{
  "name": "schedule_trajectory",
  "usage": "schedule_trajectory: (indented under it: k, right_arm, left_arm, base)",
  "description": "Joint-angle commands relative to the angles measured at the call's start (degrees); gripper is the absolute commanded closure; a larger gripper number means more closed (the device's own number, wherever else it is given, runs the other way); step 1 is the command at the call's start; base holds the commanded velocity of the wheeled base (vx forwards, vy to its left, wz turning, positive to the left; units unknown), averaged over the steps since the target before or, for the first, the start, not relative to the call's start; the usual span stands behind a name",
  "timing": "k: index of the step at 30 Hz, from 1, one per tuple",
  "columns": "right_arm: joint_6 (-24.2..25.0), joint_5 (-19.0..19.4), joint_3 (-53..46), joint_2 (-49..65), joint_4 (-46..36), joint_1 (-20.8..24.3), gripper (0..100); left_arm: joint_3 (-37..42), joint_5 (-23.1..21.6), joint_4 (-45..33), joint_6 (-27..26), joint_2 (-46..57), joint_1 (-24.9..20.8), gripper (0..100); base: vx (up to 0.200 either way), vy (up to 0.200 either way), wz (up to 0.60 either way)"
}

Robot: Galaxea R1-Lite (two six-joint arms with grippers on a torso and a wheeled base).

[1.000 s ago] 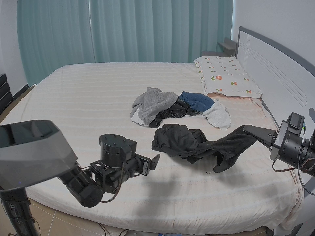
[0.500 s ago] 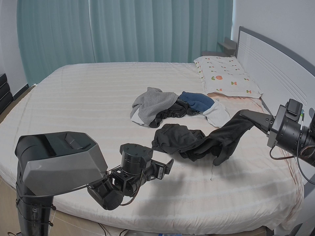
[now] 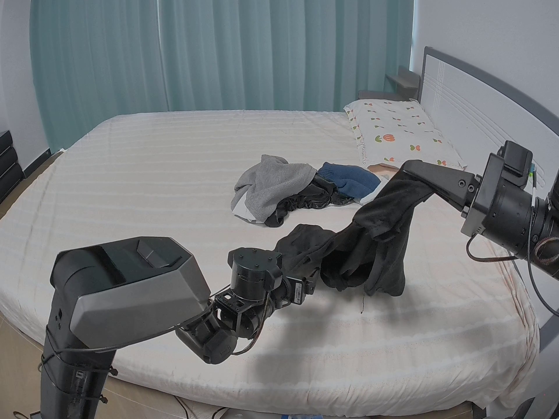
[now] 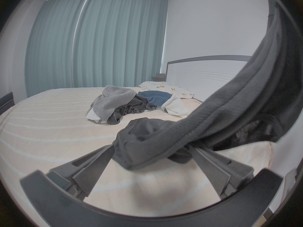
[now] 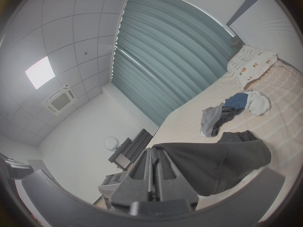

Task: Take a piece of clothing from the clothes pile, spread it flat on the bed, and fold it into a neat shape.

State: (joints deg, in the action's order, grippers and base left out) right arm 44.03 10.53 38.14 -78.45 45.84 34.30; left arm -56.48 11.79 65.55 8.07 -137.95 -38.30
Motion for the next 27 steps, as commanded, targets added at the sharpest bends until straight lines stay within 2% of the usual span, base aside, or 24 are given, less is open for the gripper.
schedule_trajectory:
  k: [1, 5, 9, 13, 17, 18, 22, 25, 27]
  right_arm:
    - [-1.05, 0.01, 1.93, -0.13, 0.04, 1.91, 100]
    - [-1.76, 0.01, 3.25, 1.89, 0.13, 1.82, 100]
    - [-1.76, 0.01, 3.34, 2.77, 0.57, 0.50, 100]
    - [-1.76, 0.01, 3.34, 2.68, 0.66, -2.22, 100]
    - [-0.35, 0.98, 1.93, 0.66, 0.83, -7.67, 100]
    - [0.35, 1.07, 1.49, -0.04, 0.83, -8.82, 100]
    - [1.06, 1.16, 1.05, -2.24, 0.92, -11.36, 100]
    - [1.06, 1.16, 0.35, -6.02, 1.10, -14.35, 100]
    - [1.14, 1.16, 0.35, -8.30, 1.62, -15.50, 100]
  left_arm:
    - [-3.29, 0.34, 0.02, 0.37, -2.41, 0.16, 0]
    - [-7.24, 2.19, 0.02, 3.62, -5.40, 1.13, 0]
    - [-9.61, 4.30, 0.02, 3.88, -8.21, 2.71, 0]
    - [-13.39, 6.84, -0.60, 3.88, -11.82, 4.99, 0]
    - [-17.96, 7.90, -0.69, 4.32, -13.49, 5.43, 0]
    - [-17.88, 7.90, -0.69, 4.94, -13.40, 5.34, 100]
    - [-16.56, 7.99, -0.60, 6.70, -11.47, 5.52, 100]
    - [-8.12, 8.25, -1.65, 7.13, -1.27, 6.93, 100]
    - [-6.01, 8.25, -3.41, 8.63, 4.53, 7.01, 100]
  base:
    - [0.000, 0.000, 0.00]
    - [0.000, 0.000, 0.00]
    - [0.000, 0.000, 0.00]
    - [0.000, 0.000, 0.00]
    - [0.000, 0.000, 0.00]
    - [0.000, 0.000, 0.00]
    - [0.000, 0.000, 0.00]
    - [0.000, 0.000, 0.00]
    - [0.000, 0.000, 0.00]
